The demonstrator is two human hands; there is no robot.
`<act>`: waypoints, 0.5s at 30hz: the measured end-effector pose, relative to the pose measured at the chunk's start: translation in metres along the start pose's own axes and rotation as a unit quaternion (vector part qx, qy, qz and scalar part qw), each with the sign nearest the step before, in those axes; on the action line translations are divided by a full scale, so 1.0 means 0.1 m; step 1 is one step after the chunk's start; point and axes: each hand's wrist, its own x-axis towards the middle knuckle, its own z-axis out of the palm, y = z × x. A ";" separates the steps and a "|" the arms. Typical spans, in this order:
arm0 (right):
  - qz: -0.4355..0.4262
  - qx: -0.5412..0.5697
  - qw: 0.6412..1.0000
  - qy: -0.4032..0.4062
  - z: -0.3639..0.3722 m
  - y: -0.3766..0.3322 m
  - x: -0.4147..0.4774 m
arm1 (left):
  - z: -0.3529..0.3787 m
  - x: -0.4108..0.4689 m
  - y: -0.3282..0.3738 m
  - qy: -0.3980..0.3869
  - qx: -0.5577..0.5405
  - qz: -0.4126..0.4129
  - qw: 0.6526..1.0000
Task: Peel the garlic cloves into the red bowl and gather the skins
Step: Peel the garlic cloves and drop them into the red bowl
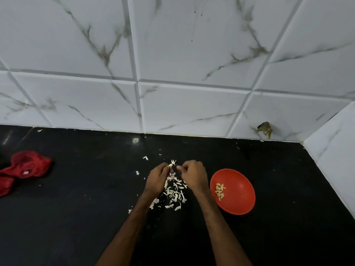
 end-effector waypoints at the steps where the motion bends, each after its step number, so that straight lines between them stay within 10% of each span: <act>1: -0.006 0.046 0.999 0.009 0.02 0.00 0.01 | 0.01 0.00 0.02 0.001 0.006 0.008 1.000; 5: -0.017 0.259 0.966 0.014 0.03 -0.04 0.02 | 0.04 0.02 0.08 0.012 0.008 0.021 1.000; 15: -0.067 0.280 0.958 0.009 0.08 -0.06 0.04 | 0.04 0.03 0.19 0.021 -0.074 -0.012 0.997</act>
